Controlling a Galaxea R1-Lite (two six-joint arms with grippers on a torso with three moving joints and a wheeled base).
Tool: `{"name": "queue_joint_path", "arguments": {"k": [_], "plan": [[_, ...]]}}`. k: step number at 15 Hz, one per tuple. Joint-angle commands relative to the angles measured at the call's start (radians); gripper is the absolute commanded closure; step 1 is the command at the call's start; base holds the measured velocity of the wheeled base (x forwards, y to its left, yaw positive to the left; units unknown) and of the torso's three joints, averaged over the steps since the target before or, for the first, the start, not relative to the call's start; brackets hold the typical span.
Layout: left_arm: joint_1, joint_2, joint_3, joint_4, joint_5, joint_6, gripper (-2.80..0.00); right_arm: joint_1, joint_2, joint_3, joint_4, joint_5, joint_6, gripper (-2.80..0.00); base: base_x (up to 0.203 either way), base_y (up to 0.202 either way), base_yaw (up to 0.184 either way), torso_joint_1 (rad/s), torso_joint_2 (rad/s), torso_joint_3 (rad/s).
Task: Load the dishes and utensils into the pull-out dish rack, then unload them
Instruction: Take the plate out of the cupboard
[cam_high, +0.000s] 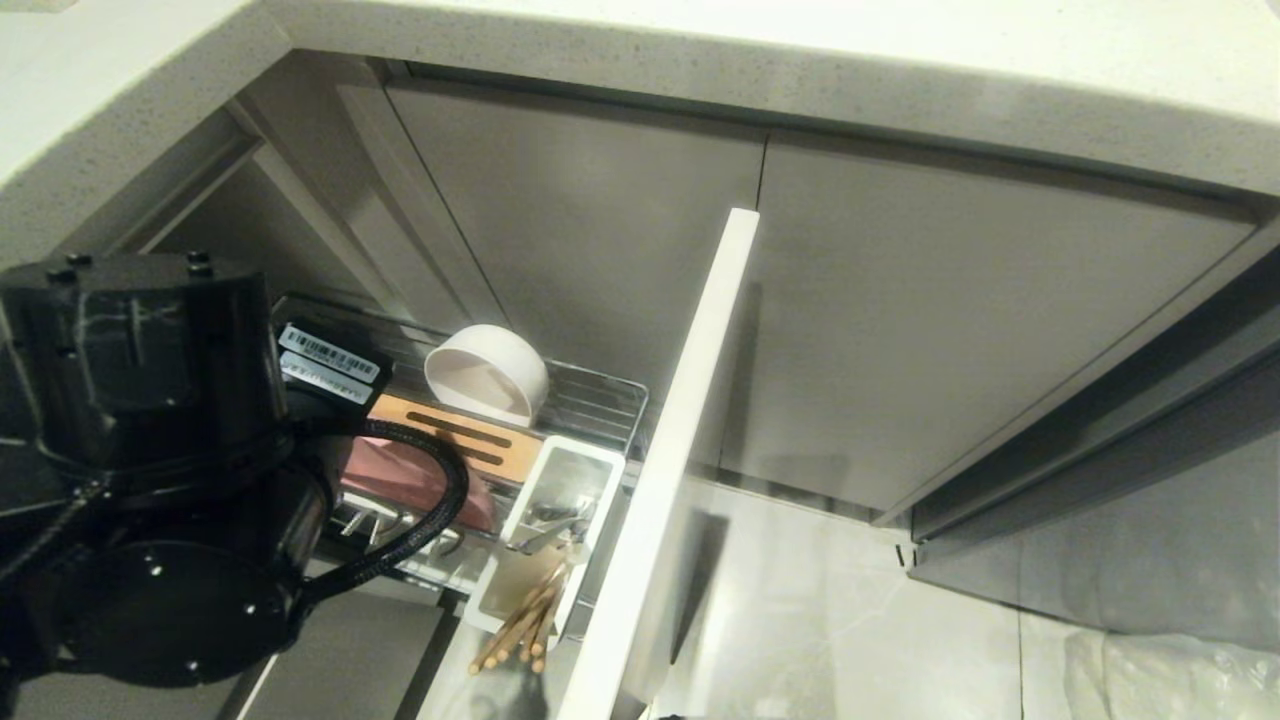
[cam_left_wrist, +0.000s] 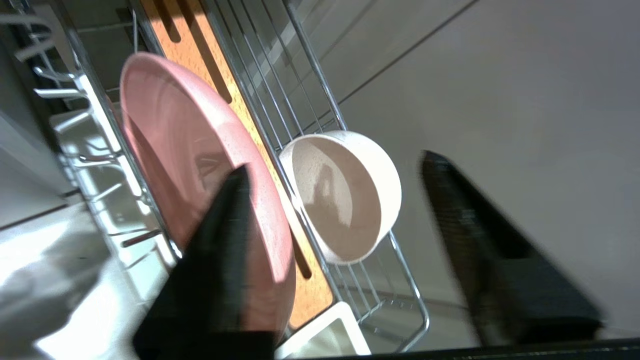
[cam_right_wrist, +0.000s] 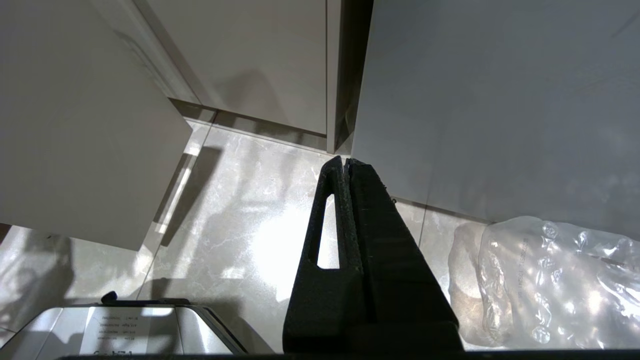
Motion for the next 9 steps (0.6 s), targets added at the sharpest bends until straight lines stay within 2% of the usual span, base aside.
{"name": "queue_joint_path", "arguments": {"k": [1,4,9], "plan": [[-0.011,-0.034,-0.034,0.060,0.007,-0.006,0.00,0.000,0.001,0.000,0.000,0.000,0.000,0.00,0.000,0.000,0.000,0.000,0.00,0.000],[-0.018,-0.074,-0.155,0.227,0.007,-0.002,0.00,0.000,0.001,0.000,0.000,0.000,0.000,0.00,0.000,0.000,0.000,0.000,0.00,0.000],[-0.019,-0.110,-0.467,0.610,0.004,0.002,0.00,0.000,0.001,0.000,0.000,0.000,0.000,0.00,0.000,0.000,0.000,0.000,0.00,0.000]]}}
